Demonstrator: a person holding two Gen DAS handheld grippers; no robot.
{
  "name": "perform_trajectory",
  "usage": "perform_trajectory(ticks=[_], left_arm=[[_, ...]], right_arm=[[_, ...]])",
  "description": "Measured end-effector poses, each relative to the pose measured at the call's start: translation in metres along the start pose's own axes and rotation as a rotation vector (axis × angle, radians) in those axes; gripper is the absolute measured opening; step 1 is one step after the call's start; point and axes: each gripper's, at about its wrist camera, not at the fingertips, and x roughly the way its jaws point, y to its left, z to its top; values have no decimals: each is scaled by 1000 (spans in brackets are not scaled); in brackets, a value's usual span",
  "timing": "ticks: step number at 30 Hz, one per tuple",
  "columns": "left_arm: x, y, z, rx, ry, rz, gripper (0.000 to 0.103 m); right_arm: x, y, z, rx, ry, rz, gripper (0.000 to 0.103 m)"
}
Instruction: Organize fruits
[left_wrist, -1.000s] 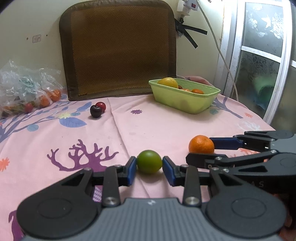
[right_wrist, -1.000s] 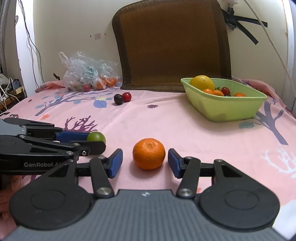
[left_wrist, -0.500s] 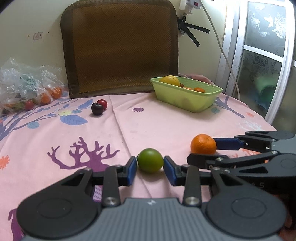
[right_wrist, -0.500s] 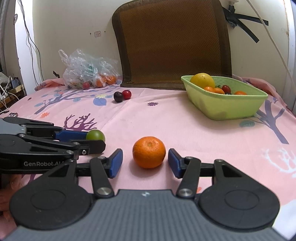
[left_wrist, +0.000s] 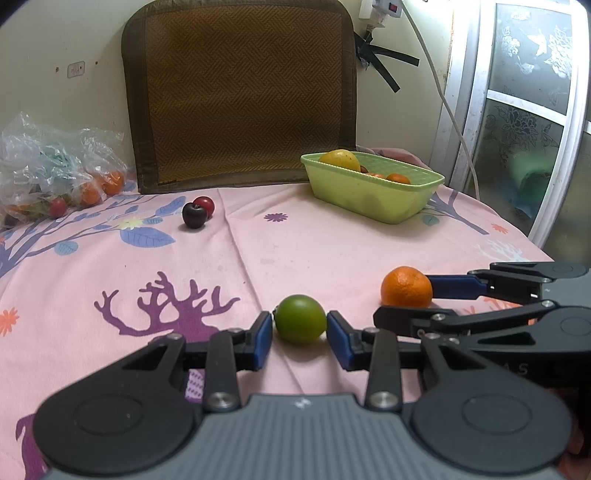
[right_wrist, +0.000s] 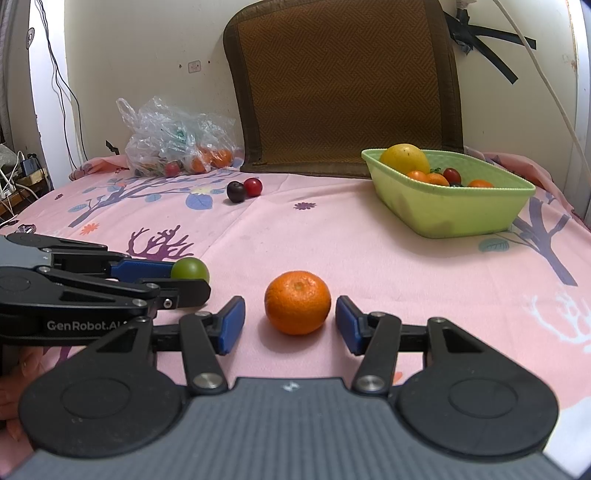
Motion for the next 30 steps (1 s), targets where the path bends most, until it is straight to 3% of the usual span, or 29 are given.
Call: perform_trajectory(ticks=[27, 30], left_arm=[[1, 0, 0, -1, -1, 3, 34], [1, -1, 0, 2, 0, 5, 34]], right_arm=[[1, 1, -1, -4, 1, 2, 56], [2, 1, -2, -10, 1, 3, 51]])
